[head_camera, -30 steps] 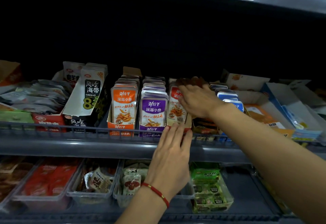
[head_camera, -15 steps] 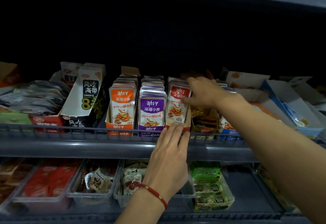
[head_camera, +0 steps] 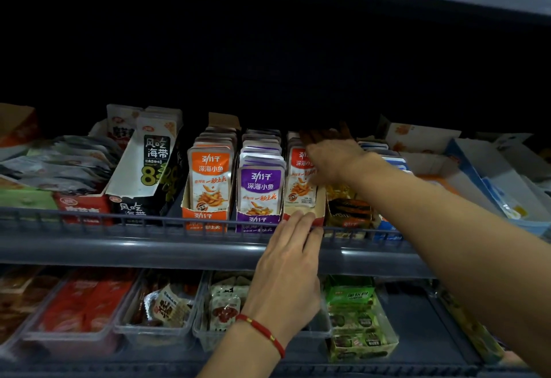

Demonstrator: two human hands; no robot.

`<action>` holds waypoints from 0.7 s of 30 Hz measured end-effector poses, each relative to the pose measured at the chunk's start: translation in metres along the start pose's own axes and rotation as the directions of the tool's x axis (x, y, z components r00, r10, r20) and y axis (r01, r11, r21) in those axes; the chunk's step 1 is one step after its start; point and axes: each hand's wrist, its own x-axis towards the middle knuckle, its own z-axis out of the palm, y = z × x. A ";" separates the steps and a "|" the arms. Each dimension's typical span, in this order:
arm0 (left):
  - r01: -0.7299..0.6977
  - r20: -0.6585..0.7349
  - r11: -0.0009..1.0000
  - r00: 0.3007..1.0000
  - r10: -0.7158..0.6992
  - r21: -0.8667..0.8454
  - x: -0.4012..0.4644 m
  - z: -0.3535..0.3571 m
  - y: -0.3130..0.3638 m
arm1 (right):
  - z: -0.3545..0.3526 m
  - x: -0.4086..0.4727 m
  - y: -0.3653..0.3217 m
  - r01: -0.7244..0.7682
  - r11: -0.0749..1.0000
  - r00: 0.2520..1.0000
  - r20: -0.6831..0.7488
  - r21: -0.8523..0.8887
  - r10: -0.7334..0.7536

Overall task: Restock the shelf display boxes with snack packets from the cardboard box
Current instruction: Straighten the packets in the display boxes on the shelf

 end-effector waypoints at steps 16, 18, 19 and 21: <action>-0.003 -0.013 1.000 1.000 0.003 -0.010 -0.001 -0.003 0.002 | 0.001 -0.004 -0.012 -0.009 1.000 1.000 -0.022 0.008 0.010; -0.001 -0.016 1.000 1.000 0.001 -0.014 -0.001 -0.003 0.002 | 0.002 -0.005 -0.011 -0.006 1.000 0.999 -0.043 0.001 0.006; -0.001 -0.017 1.000 1.000 0.001 -0.018 -0.001 -0.003 0.003 | 0.002 -0.006 -0.011 -0.004 1.000 0.998 -0.062 -0.008 0.003; 0.000 -0.018 1.000 1.000 0.000 -0.020 -0.001 -0.003 0.003 | 0.004 -0.006 -0.010 0.007 0.999 0.995 -0.099 -0.036 -0.010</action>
